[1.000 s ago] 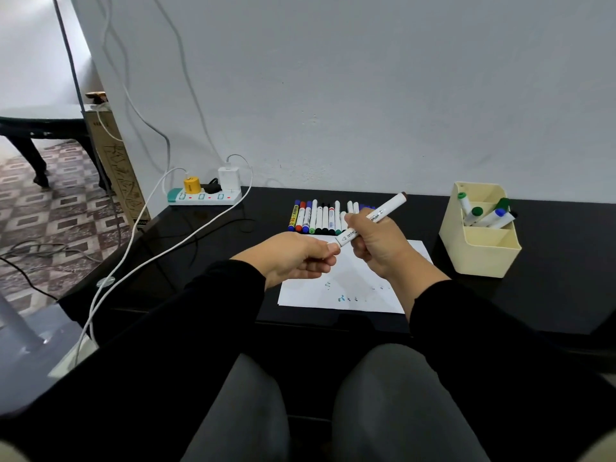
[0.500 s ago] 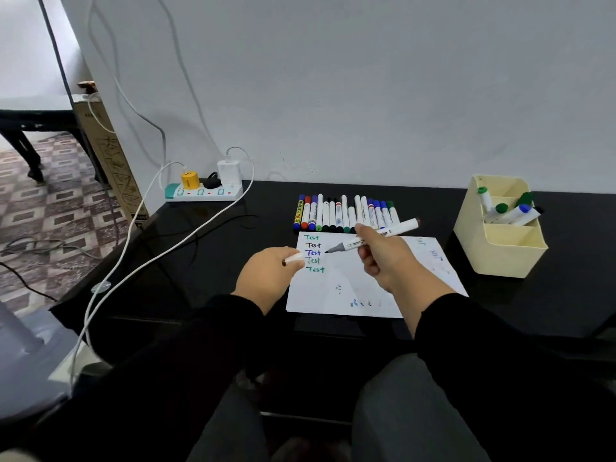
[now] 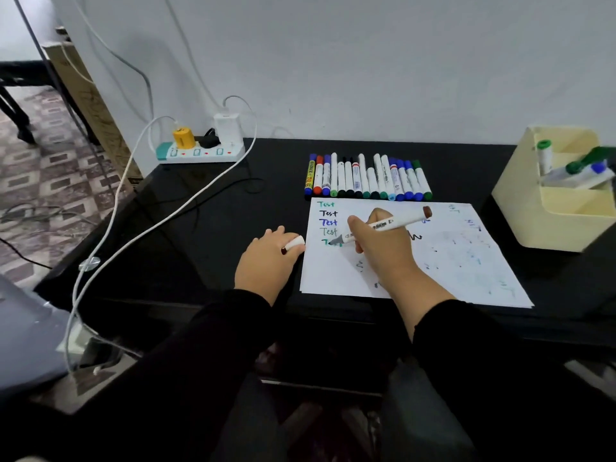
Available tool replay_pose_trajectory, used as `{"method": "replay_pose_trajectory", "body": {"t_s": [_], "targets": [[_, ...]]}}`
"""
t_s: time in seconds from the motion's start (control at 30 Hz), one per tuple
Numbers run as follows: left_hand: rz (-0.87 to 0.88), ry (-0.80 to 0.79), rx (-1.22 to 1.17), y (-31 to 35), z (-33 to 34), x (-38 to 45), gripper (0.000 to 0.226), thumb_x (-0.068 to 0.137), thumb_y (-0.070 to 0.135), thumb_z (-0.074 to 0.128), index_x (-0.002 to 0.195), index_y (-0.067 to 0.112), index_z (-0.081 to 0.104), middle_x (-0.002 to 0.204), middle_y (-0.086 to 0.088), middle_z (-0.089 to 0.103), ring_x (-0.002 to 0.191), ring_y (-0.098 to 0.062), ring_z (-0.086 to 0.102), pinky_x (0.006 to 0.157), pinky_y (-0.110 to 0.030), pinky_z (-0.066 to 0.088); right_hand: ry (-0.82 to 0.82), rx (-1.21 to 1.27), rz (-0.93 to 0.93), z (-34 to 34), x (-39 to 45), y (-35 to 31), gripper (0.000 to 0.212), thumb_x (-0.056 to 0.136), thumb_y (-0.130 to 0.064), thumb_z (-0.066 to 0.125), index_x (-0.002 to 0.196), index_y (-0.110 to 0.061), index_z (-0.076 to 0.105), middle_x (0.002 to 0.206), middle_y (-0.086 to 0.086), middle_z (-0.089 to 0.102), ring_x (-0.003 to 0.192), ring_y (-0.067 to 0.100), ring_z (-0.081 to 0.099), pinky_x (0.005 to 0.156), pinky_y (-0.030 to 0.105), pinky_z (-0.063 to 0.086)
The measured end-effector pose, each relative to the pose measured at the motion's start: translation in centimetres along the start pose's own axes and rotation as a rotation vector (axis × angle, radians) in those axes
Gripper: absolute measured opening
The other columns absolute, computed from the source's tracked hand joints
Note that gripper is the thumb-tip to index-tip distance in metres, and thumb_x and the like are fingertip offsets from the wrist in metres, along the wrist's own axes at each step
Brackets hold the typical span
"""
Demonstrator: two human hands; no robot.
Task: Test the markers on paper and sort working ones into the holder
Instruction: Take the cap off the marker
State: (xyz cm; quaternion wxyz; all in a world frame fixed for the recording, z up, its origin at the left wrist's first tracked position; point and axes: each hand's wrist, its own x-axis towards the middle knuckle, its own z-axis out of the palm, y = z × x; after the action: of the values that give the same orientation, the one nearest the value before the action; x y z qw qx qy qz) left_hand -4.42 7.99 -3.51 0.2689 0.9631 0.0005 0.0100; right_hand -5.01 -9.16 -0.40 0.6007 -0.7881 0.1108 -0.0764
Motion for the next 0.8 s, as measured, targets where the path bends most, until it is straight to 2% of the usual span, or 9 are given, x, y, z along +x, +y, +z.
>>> {"method": "replay_pose_trajectory", "body": {"t_s": [0.2,0.37,0.5,0.63,0.8], "targets": [[0.013,0.016,-0.038,0.06,-0.15,-0.24,0.035,0.097,0.037,0.043,0.129,0.029,0.053,0.151,0.001,0.03,0.143,-0.015,0.018,0.115,-0.031,0.011,-0.045,-0.052,-0.05,0.52,0.07,0.75,0.036,0.088,-0.03,0.062,0.063,-0.017,0.039,0.054,-0.001,0.056,0.045,0.003,0.047,0.05,0.021,0.039],[0.007,-0.005,-0.015,0.09,-0.09,-0.1,0.035,0.096,0.039,0.044,0.129,0.033,0.052,0.152,0.002,0.028,0.143,-0.015,0.017,0.115,-0.031,0.01,-0.118,-0.164,-0.103,0.87,-0.12,0.8,0.037,0.086,-0.033,0.064,0.066,-0.016,0.039,0.058,0.002,0.06,0.06,0.012,0.054,0.064,0.029,0.046],[0.014,-0.015,-0.01,0.11,-0.15,-0.18,0.035,0.096,0.039,0.043,0.129,0.033,0.053,0.153,0.002,0.028,0.143,-0.015,0.016,0.115,-0.031,0.01,-0.029,-0.095,-0.065,0.57,0.2,0.94,0.036,0.086,-0.022,0.06,0.063,-0.017,0.033,0.066,0.01,0.049,0.06,0.017,0.046,0.057,0.026,0.036],[0.018,-0.025,0.021,0.11,-0.18,-0.05,0.035,0.097,0.04,0.042,0.13,0.033,0.052,0.153,0.002,0.027,0.143,-0.016,0.016,0.115,-0.033,0.01,-0.047,-0.09,-0.061,0.6,0.1,0.9,0.036,0.087,-0.025,0.06,0.063,-0.017,0.034,0.059,0.005,0.052,0.04,0.0,0.044,0.048,0.021,0.037],[0.01,-0.041,0.054,0.08,-0.11,0.12,0.036,0.097,0.041,0.041,0.131,0.035,0.049,0.153,0.002,0.026,0.143,-0.017,0.016,0.115,-0.034,0.011,-0.074,-0.057,-0.045,0.53,-0.06,1.0,0.036,0.084,-0.016,0.059,0.06,-0.017,0.032,0.059,0.007,0.044,0.035,0.0,0.041,0.046,0.019,0.035]]}}
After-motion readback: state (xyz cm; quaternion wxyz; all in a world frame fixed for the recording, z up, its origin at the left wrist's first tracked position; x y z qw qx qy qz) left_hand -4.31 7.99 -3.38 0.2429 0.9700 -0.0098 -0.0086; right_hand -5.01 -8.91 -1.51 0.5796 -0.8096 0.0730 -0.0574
